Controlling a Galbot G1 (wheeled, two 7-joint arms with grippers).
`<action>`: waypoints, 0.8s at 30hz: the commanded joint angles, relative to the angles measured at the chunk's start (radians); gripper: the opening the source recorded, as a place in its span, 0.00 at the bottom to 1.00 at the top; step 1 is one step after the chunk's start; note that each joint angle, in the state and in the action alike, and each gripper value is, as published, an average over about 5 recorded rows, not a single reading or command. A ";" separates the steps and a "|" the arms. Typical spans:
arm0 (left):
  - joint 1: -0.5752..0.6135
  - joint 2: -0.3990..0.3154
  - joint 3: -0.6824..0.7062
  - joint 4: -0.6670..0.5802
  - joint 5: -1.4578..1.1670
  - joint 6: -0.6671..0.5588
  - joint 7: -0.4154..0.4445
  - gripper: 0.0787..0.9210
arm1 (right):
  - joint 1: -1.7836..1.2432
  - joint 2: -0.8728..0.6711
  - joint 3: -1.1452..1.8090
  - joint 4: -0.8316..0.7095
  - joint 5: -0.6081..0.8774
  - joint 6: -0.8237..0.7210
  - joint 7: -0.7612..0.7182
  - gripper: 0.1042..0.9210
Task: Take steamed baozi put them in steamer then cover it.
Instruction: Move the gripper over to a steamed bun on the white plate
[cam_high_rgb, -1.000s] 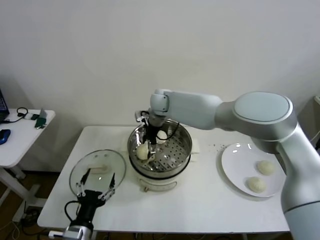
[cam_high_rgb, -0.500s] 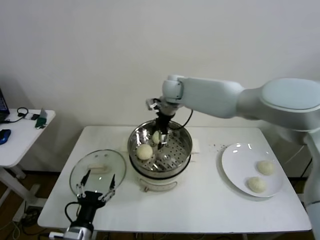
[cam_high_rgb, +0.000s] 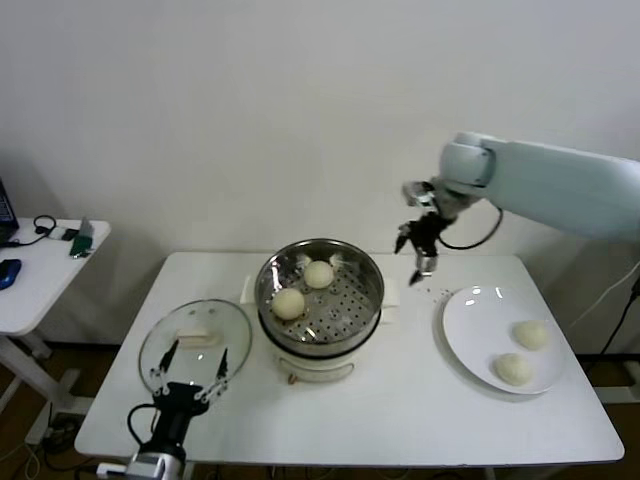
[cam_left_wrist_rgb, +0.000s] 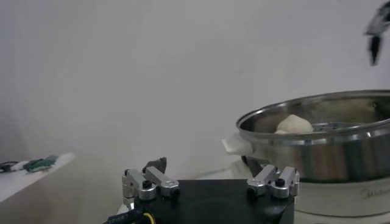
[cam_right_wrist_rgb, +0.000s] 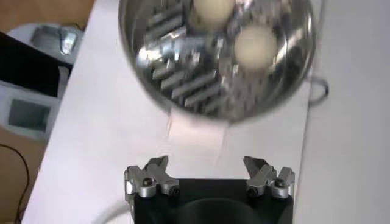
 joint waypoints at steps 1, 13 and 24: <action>-0.002 -0.011 0.000 0.001 0.009 0.007 -0.002 0.88 | -0.199 -0.354 0.090 0.099 -0.229 -0.021 0.037 0.88; 0.009 -0.028 0.002 0.006 0.029 0.008 -0.008 0.88 | -0.569 -0.365 0.389 -0.046 -0.414 0.055 -0.042 0.88; 0.010 -0.033 0.000 0.013 0.037 0.010 -0.010 0.88 | -0.668 -0.283 0.481 -0.157 -0.473 0.092 -0.051 0.88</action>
